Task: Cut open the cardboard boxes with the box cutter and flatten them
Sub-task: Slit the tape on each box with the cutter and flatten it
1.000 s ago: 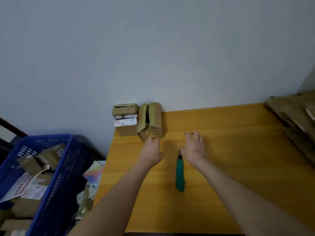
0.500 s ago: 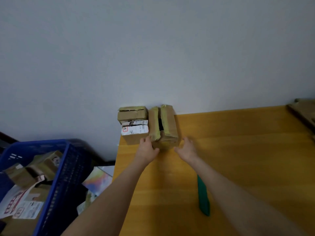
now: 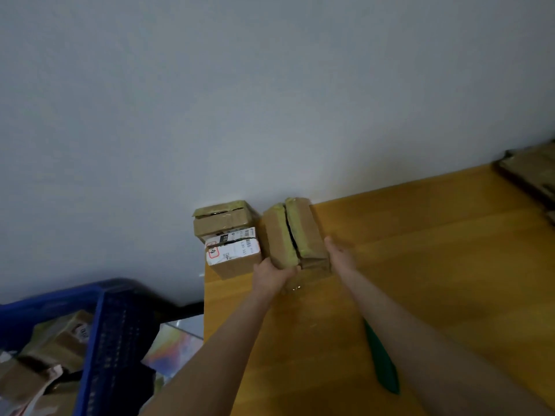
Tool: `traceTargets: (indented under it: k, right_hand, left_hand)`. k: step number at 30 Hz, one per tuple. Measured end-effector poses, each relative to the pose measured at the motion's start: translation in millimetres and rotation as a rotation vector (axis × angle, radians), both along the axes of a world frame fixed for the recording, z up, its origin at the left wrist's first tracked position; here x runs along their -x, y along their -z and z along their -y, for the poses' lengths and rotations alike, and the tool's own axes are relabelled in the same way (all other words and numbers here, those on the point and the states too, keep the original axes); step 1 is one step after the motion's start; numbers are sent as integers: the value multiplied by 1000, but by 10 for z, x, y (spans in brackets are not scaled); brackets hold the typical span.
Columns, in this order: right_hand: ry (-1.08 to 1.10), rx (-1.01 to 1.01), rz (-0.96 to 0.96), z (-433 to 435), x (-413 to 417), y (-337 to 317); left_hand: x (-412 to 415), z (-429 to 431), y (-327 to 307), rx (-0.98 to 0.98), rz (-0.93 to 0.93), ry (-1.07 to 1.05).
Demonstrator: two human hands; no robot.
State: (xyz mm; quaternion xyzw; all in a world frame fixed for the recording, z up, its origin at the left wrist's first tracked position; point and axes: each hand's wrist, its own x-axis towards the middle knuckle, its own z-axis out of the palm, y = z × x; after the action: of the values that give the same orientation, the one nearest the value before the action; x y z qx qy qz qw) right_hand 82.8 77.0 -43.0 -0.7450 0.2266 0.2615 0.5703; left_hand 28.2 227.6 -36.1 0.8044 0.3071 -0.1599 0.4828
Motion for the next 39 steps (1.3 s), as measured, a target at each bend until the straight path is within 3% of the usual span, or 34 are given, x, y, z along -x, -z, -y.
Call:
traceTargets:
  k: [2, 5, 11, 14, 18, 21, 24, 27, 29, 32, 34, 37, 39]
  right_hand:
    - [153, -93, -39, 82, 80, -95]
    - [205, -156, -47, 91, 325, -243]
    - [232, -342, 150, -15, 778, -687]
    - [237, -293, 203, 37, 817, -853]
    - [349, -220, 184, 159, 796, -1085]
    - [368, -185, 179, 205, 820, -1169]
    - [340, -151, 187, 282, 876, -1163]
    - [341, -137, 263, 400, 936, -1110]
    - [320, -1, 294, 462, 966, -998]
    - [223, 210, 251, 479, 1080, -719]
    - [161, 191, 194, 443, 1179, -500]
    - [7, 159, 142, 335, 1292, -200]
    - [-109, 282, 147, 268, 1358, -43]
  left_hand:
    - [13, -73, 78, 93, 51, -13]
    - [91, -68, -147, 127, 123, 43]
    - [221, -209, -414, 169, 270, 240]
    - [241, -256, -617, 31, 369, 375]
    - [245, -191, -878, -290, 504, 628]
    - [277, -93, -957, -427, 503, 759]
    - [296, -74, -979, -393, 491, 647]
    - [334, -162, -960, -87, 366, 413]
    - [449, -245, -918, 94, 228, 272]
    - [668, -362, -797, 241, 53, 112]
    - [806, -412, -673, 316, -27, 45]
    - [977, -447, -464, 276, -172, 38]
    - [1048, -459, -334, 153, -252, 42]
